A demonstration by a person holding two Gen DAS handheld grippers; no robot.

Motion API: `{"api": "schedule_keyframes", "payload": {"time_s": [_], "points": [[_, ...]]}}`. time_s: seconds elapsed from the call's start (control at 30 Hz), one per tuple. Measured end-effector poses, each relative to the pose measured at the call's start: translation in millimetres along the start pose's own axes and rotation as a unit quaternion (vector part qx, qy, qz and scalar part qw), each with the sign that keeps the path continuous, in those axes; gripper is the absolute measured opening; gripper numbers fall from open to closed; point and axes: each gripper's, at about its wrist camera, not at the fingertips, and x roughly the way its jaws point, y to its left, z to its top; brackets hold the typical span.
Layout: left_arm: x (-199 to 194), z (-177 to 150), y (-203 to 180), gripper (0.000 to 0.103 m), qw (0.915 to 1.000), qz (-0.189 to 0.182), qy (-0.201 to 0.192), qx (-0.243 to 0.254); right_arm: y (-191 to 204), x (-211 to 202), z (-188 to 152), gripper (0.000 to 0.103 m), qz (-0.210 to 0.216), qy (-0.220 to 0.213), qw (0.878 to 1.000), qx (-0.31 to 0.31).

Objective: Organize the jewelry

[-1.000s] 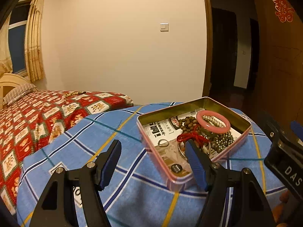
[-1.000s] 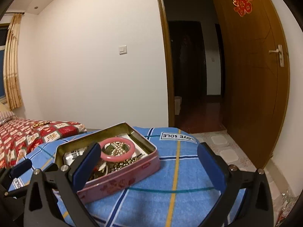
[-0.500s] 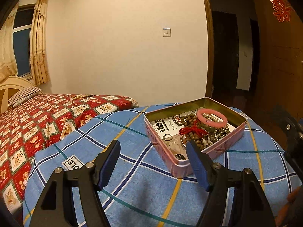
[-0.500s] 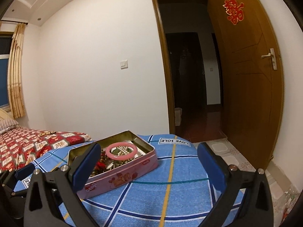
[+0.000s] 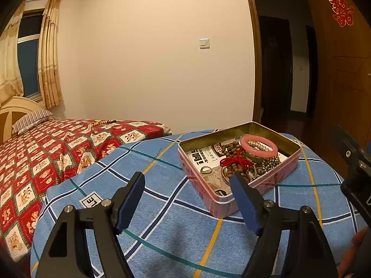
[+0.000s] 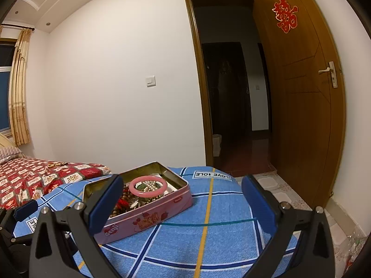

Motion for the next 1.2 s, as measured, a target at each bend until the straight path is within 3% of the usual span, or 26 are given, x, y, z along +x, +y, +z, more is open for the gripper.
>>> {"api": "schedule_keyframes", "payload": {"time_s": [1.2], "points": [[-1.6, 0.2, -1.3, 0.077, 1.0000, 0.000, -0.003, 0.002, -2.6, 1.6, 0.2, 0.103, -0.004, 0.004, 1.000, 0.003]]}}
